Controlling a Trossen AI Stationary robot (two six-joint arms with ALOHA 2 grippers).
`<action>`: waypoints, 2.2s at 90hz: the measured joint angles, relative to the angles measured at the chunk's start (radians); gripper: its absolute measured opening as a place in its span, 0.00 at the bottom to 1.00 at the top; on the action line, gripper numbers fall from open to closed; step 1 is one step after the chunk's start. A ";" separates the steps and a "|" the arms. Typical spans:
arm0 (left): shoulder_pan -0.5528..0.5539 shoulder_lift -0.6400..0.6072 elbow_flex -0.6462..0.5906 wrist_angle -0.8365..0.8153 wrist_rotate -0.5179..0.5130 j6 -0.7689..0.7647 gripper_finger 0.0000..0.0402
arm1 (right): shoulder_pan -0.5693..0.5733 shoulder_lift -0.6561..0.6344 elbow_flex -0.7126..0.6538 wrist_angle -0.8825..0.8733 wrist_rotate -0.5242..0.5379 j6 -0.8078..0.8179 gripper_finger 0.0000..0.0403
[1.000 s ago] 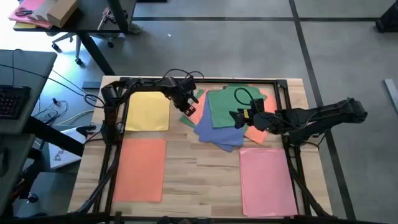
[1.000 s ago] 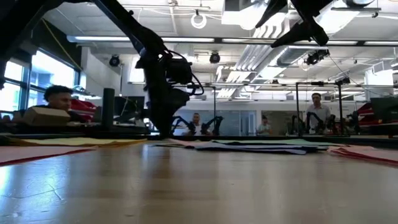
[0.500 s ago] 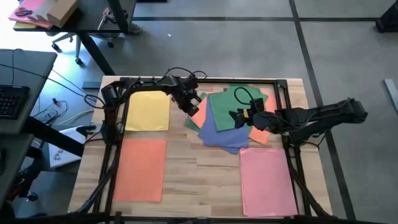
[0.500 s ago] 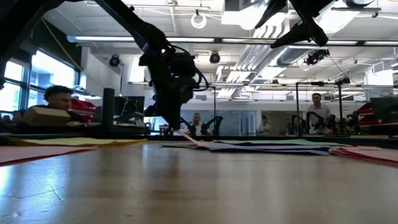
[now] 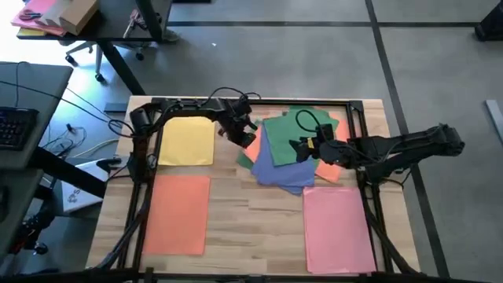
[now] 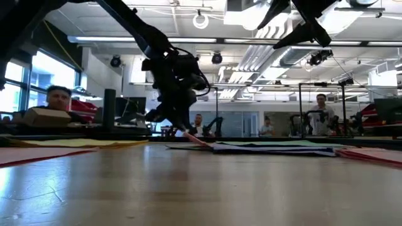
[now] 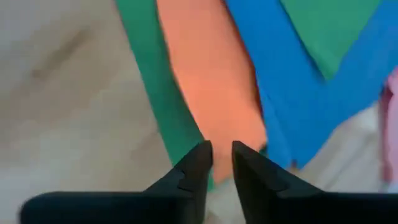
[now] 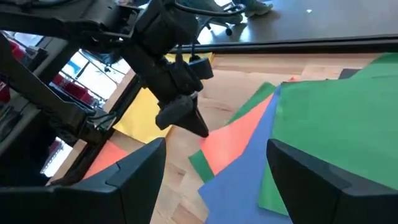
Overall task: Organize paper
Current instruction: Stack the orange paper on top of the other orange paper
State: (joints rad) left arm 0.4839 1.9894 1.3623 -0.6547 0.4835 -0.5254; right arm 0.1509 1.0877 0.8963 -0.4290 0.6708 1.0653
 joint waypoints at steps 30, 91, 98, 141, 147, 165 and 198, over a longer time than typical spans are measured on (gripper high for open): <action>-0.014 0.031 -0.001 0.047 0.060 -0.052 0.32 | 0.000 0.000 0.000 0.000 -0.054 0.007 0.65; -0.025 0.031 -0.001 0.035 -0.132 -0.102 0.33 | 0.000 0.000 0.000 0.000 -0.078 -0.044 0.65; -0.037 0.040 0.000 0.035 -0.155 -0.102 0.33 | 0.000 0.000 0.000 0.000 -0.078 -0.045 0.65; -0.077 0.064 0.000 0.033 -0.110 -0.121 0.33 | 0.000 -0.001 0.000 -0.017 -0.078 -0.045 0.65; -0.079 0.050 0.000 0.032 -0.094 -0.118 0.33 | 0.000 -0.001 0.000 -0.017 -0.076 -0.045 0.65; -0.077 0.034 0.000 0.046 -0.048 -0.118 0.33 | 0.000 -0.001 0.000 -0.020 -0.073 -0.045 0.65; -0.095 0.033 0.000 0.113 0.069 -0.153 0.33 | -0.001 -0.001 0.000 -0.023 -0.073 -0.045 0.65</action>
State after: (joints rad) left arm 0.3889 2.0220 1.3621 -0.5415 0.5526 -0.6783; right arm 0.1501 1.0870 0.8964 -0.4522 0.5981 1.0204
